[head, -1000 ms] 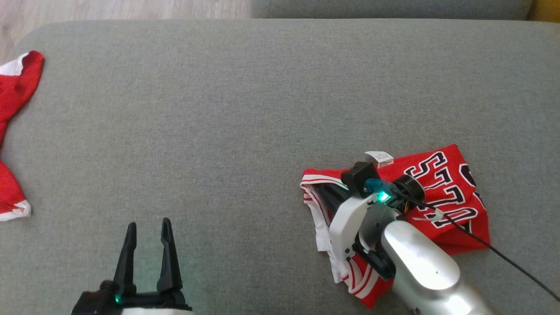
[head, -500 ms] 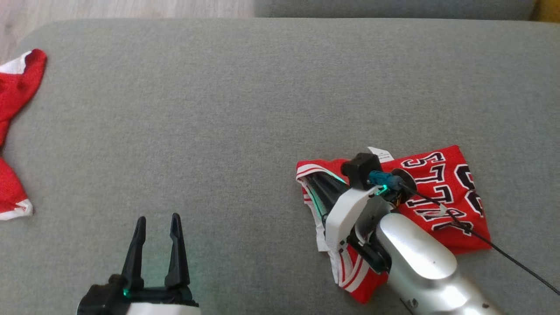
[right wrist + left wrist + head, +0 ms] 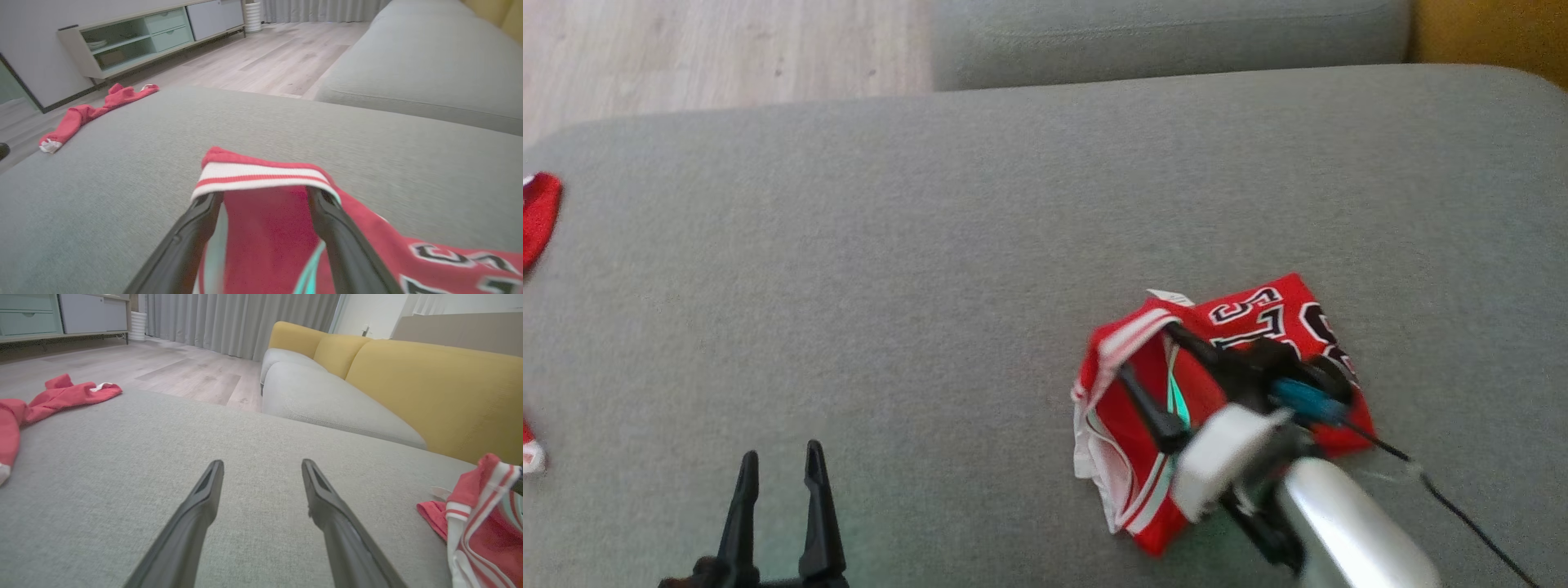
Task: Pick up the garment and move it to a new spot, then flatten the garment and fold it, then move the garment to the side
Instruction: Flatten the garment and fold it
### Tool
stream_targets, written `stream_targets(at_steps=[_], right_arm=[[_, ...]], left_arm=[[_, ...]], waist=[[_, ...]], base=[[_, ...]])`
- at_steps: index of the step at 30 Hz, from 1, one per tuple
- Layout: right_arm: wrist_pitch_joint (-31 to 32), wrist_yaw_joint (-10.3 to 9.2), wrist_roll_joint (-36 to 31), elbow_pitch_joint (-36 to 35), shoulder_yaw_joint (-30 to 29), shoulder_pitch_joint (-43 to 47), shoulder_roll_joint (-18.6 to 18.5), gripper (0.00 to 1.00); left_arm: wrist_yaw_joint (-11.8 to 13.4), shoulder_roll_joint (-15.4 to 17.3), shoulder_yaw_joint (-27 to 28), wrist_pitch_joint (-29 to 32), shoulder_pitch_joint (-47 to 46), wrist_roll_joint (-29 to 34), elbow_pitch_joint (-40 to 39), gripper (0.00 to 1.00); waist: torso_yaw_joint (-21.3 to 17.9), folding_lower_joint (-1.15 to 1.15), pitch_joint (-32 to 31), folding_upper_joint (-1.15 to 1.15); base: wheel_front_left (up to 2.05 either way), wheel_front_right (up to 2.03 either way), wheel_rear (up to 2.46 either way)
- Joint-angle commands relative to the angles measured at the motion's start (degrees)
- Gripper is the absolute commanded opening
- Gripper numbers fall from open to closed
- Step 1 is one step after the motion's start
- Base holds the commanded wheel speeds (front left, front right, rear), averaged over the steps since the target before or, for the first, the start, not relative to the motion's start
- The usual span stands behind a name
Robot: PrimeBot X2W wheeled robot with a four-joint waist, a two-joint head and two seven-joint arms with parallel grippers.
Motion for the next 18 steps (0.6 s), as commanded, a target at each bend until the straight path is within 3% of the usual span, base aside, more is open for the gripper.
stream_targets(at_steps=[1, 8, 18], right_arm=[[0.36, 0.39, -0.42, -5.16, -1.1, 1.8, -1.5, 1.0], [3.37, 0.39, 2.47, -15.91, -8.93, 12.36, -8.63, 1.0], [-0.42, 0.39, 0.47, -21.0, -24.26, 20.04, -7.4, 1.0]], left_arm=[[0.21, -0.19, 2.27, -0.37, -0.74, 0.68, -2.12, 1.0], [-0.47, -0.19, 3.47, -0.37, 0.01, 1.14, -1.97, 1.0], [-0.45, -0.19, 3.81, -0.37, 1.44, 0.89, -2.11, 1.0]], waist=[[-1.46, 0.01, -1.27, 0.0], [-2.83, 0.01, -2.33, 0.0], [-3.39, 0.01, -4.36, 0.0]], base=[[0.0, 0.0, 0.0], [0.0, 0.0, 0.0], [0.0, 0.0, 0.0]])
